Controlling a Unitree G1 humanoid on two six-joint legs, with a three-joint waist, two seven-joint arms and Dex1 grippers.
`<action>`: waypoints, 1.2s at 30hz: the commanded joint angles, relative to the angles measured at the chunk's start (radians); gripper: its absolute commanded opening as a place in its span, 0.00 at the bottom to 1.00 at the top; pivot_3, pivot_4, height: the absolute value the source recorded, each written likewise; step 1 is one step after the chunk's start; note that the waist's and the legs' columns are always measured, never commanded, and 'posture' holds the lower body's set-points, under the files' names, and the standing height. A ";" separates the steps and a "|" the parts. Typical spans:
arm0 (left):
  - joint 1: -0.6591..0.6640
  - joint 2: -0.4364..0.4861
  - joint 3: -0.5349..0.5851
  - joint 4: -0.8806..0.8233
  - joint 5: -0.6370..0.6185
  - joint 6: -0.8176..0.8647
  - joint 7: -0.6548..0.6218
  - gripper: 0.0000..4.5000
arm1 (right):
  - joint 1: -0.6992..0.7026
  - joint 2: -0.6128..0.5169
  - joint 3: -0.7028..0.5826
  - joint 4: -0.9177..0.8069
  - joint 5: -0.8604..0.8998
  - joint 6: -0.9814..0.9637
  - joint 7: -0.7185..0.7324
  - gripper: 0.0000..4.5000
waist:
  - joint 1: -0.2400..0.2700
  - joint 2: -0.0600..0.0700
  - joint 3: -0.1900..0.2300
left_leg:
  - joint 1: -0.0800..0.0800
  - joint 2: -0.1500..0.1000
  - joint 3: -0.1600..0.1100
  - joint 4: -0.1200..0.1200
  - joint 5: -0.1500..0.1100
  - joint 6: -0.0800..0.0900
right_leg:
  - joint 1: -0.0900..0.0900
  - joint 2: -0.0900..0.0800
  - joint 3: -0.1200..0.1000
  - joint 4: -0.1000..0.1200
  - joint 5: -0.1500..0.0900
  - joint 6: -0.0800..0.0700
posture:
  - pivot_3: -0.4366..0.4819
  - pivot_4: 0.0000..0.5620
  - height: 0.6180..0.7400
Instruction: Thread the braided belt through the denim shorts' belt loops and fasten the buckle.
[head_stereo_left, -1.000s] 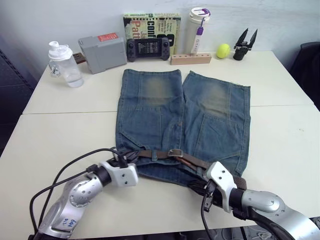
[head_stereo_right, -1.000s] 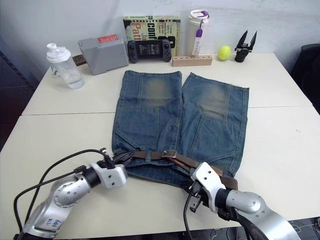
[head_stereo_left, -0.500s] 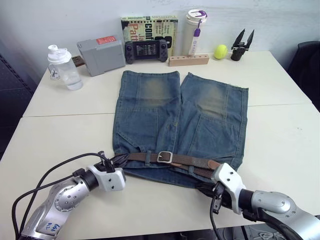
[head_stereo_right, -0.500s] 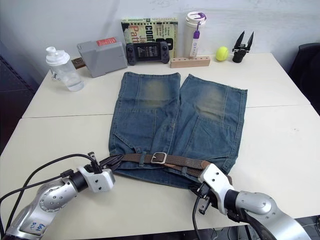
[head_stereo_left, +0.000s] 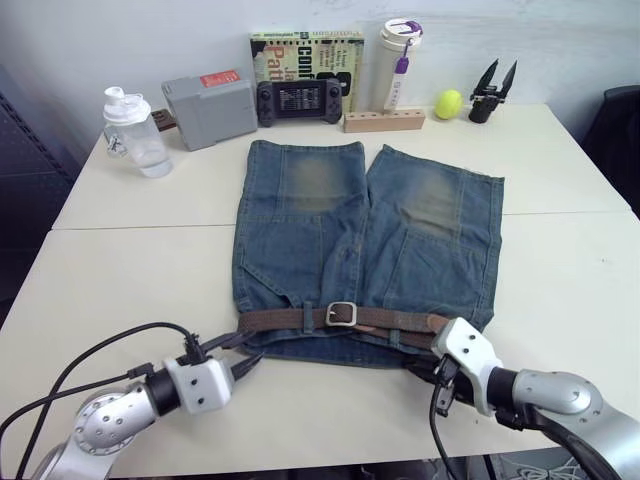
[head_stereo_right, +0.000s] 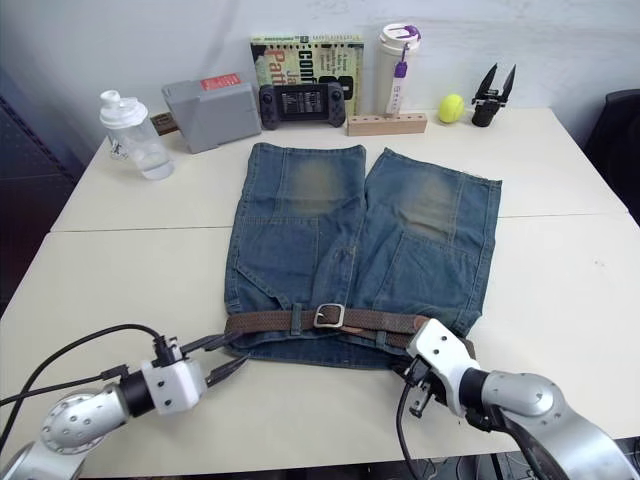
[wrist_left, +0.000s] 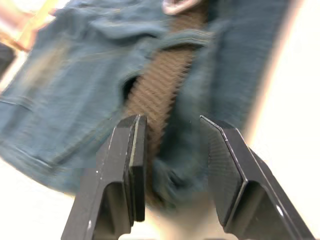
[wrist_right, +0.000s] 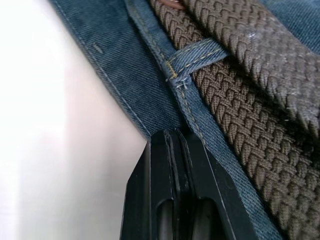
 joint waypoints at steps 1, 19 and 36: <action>0.175 0.084 0.124 -0.156 -0.214 0.016 -0.154 0.43 | -0.038 -0.095 -0.081 0.161 -0.109 -0.051 0.004 0.00 | 0.000 0.001 0.000 | 0.000 -0.001 0.000 0.000 0.000 0.000 | 0.000 -0.001 0.000 0.000 0.000 0.000 | 0.48 0.27 0.92; 0.176 0.099 0.298 -0.337 -0.713 0.470 -0.186 0.45 | -0.011 -0.125 -0.430 0.222 0.137 -0.231 0.320 0.47 | 0.025 0.003 0.003 | -0.009 -0.007 0.000 0.001 0.000 0.008 | -0.001 0.008 -0.004 -0.007 0.005 0.009 | 0.48 0.27 0.92; 0.072 0.157 0.445 -0.309 -0.802 0.630 -0.236 0.99 | -0.125 -0.157 -0.529 0.495 0.099 -0.356 0.423 1.00 | 0.025 0.008 0.007 | -0.009 -0.008 0.003 0.001 0.000 0.006 | -0.001 0.012 -0.002 -0.008 0.005 0.009 | 0.48 0.27 0.92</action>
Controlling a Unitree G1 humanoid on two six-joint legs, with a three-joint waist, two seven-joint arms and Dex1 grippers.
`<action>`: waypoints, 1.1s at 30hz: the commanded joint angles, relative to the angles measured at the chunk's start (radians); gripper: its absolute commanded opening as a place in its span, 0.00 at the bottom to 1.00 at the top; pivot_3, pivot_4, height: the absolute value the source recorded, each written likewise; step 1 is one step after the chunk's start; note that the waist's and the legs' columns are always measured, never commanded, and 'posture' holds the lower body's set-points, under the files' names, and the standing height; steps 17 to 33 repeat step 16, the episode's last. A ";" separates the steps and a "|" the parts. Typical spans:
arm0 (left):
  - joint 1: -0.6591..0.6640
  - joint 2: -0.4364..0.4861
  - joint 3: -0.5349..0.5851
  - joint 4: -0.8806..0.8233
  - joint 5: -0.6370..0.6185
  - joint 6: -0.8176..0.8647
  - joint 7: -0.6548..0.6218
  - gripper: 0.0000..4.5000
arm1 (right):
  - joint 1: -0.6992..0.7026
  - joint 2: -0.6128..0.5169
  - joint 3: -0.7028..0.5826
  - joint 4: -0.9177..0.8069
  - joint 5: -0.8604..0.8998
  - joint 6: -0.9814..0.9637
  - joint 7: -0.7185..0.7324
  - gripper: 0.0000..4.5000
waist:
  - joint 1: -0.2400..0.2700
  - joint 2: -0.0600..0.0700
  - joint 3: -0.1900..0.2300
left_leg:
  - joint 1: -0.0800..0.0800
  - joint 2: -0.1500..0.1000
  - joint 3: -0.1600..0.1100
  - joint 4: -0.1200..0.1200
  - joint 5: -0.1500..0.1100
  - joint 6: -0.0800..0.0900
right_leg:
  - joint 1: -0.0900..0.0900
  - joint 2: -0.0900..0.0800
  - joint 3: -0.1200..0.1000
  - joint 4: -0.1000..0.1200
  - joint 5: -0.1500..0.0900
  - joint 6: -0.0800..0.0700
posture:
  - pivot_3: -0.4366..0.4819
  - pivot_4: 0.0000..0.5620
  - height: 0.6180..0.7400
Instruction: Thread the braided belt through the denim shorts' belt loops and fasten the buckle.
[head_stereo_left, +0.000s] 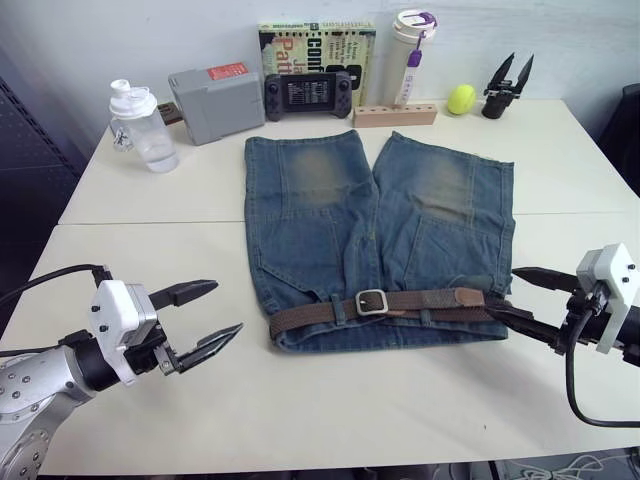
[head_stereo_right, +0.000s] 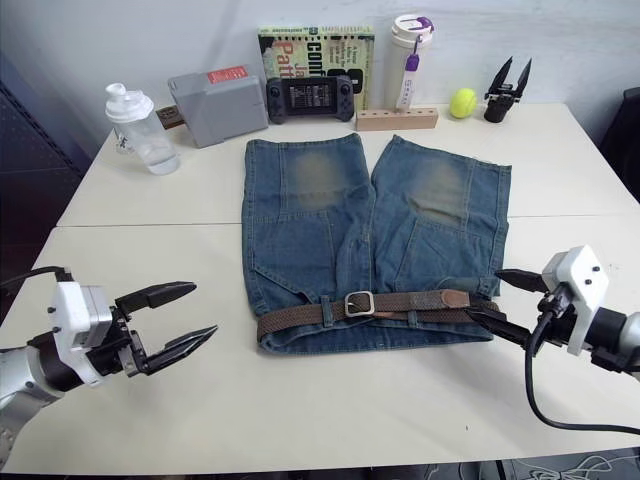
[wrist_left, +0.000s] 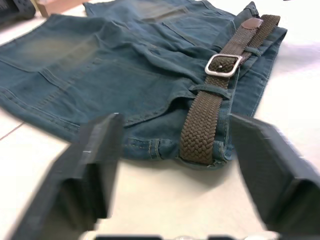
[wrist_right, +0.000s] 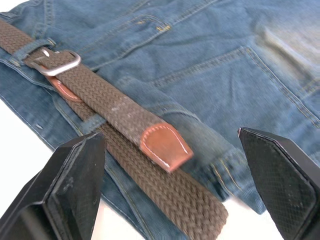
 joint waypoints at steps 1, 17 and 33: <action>0.011 0.020 0.024 -0.002 0.043 0.018 -0.039 0.99 | -0.005 -0.013 -0.009 0.046 -0.061 -0.071 0.004 1.00 | 0.000 0.000 0.000 | 0.000 0.000 0.000 0.000 0.000 0.000 | 0.000 0.000 0.000 0.000 0.000 0.000 | 0.48 0.27 0.92; -0.019 -0.012 0.020 0.026 0.069 0.056 -0.089 0.99 | -0.012 -0.005 0.011 0.064 -0.078 -0.070 0.008 1.00 | 0.001 0.001 0.000 | 0.000 0.000 0.001 0.000 0.000 -0.002 | -0.001 0.001 0.001 0.000 0.000 0.000 | 0.48 0.27 0.92; -0.019 -0.012 0.020 0.026 0.069 0.056 -0.089 0.99 | -0.012 -0.005 0.011 0.064 -0.078 -0.070 0.008 1.00 | 0.001 0.001 0.000 | 0.000 0.000 0.001 0.000 0.000 -0.002 | -0.001 0.001 0.001 0.000 0.000 0.000 | 0.48 0.27 0.92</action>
